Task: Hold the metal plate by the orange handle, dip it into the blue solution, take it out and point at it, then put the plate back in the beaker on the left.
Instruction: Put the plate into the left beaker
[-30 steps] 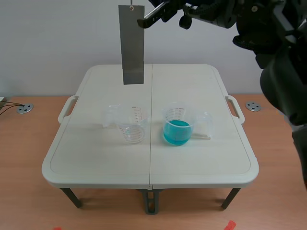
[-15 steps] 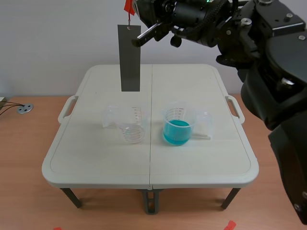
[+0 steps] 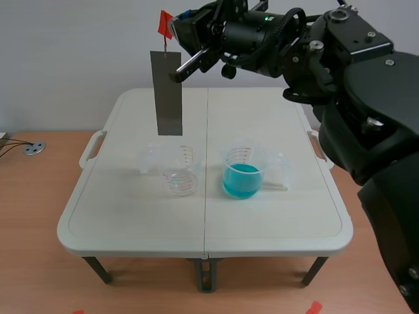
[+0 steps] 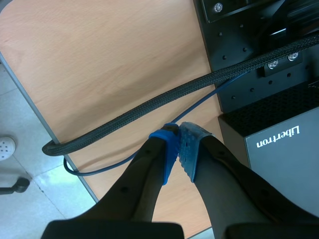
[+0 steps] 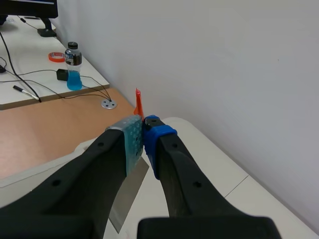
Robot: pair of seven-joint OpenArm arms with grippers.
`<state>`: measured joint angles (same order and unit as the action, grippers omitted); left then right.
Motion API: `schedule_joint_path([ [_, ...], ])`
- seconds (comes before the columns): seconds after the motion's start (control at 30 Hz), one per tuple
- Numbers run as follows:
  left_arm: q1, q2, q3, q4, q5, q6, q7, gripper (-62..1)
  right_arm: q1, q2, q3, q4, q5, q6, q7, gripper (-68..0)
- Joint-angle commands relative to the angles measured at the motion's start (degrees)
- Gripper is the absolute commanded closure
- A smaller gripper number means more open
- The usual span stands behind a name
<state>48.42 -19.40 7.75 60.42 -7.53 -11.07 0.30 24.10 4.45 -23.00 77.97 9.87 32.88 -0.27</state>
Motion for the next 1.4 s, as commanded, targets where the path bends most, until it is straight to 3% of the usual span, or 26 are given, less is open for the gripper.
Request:
schedule_joint_path([
  [0.0, 0.92, -0.33, -0.2, 0.63, -0.11, -0.2, -0.5, -1.6, 1.57, -0.02, -0.48, 0.44, 0.79, -0.02, 0.85, -1.3],
  [0.63, 0.92, -0.33, -0.2, -0.13, -0.09, -0.2, -0.98, -1.6, 1.29, -0.2, -2.4, -3.85, 0.76, -0.02, 2.19, -1.3],
  [1.37, 0.92, -0.33, -0.2, -0.22, 1.38, -0.2, -0.94, -1.6, 1.29, -2.51, -3.06, -16.41, -0.72, 0.2, 5.64, -1.3],
])
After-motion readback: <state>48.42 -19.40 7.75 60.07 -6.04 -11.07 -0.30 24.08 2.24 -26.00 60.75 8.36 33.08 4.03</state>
